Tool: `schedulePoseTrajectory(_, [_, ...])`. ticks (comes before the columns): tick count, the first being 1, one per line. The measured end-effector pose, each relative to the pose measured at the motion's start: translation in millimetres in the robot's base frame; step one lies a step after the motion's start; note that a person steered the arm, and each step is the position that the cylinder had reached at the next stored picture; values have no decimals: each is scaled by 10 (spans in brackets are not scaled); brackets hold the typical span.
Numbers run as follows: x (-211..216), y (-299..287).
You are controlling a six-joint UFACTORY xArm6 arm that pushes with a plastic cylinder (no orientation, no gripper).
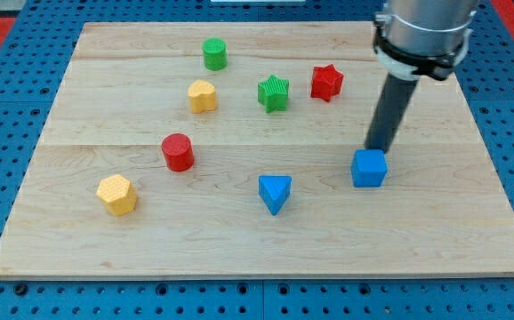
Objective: Move the red circle diagonally to the blue triangle
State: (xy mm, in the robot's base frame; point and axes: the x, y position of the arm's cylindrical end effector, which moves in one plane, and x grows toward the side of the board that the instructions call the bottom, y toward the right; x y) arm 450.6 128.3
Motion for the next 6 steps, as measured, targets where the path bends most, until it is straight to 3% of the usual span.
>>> schedulePoseTrajectory(6, [-212,-3254])
